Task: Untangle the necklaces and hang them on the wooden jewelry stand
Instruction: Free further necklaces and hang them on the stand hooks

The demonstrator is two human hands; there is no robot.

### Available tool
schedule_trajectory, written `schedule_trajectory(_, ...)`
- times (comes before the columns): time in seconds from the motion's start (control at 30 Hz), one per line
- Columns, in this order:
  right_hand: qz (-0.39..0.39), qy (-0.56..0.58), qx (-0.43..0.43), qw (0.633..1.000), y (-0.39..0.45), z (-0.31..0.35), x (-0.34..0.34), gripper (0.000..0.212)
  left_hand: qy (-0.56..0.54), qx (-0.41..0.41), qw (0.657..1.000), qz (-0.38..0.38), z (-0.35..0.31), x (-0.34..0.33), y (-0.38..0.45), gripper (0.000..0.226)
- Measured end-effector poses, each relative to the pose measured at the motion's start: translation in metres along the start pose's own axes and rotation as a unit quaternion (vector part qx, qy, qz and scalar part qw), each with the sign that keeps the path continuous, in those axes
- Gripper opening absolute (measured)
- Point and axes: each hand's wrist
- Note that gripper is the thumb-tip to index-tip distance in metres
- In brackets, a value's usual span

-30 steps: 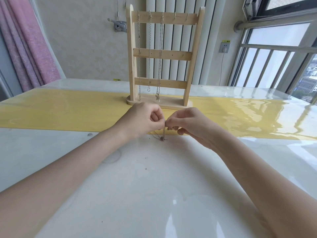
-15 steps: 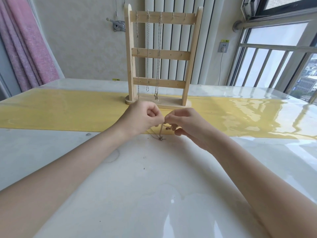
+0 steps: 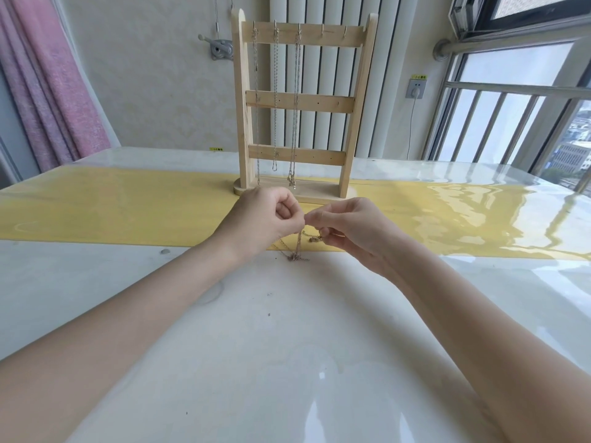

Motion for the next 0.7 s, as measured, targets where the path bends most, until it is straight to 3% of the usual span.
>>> schedule_trajectory(0.1,-0.013,-0.008,-0.006,1.000,-0.0002,0.0003,-0.0036,0.014,0.094,-0.060,0.994,-0.013,-0.0024,-0.0020,-0.0031,0.010)
schedule_trajectory(0.23,-0.001,-0.047,-0.006,0.999,-0.0011,0.0021,-0.0044,0.027,0.139,-0.089,0.986,0.004,-0.0002,-0.0033,-0.0039,0.015)
schedule_trajectory(0.5,0.019,-0.081,-0.029,0.996,-0.0003,-0.0046,-0.0057,0.026,0.244,-0.193,0.950,0.021,0.0029,-0.0067,-0.0062,0.008)
schedule_trajectory(0.6,0.026,-0.063,-0.027,0.997,-0.0010,-0.0050,-0.0062,0.026,0.209,-0.150,0.966,0.027,0.0005,-0.0083,-0.0054,0.010)
schedule_trajectory(0.7,0.024,-0.044,-0.025,0.998,0.0007,-0.0037,-0.0050,0.029,0.052,-0.036,0.997,0.038,-0.0006,-0.0044,-0.0024,0.015)
Point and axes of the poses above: each hand's wrist, its own y-axis towards the middle knuckle, its own x-axis out of the back of the hand, z = x × y, and after that the axes turned 7 degrees about -y, right-handed
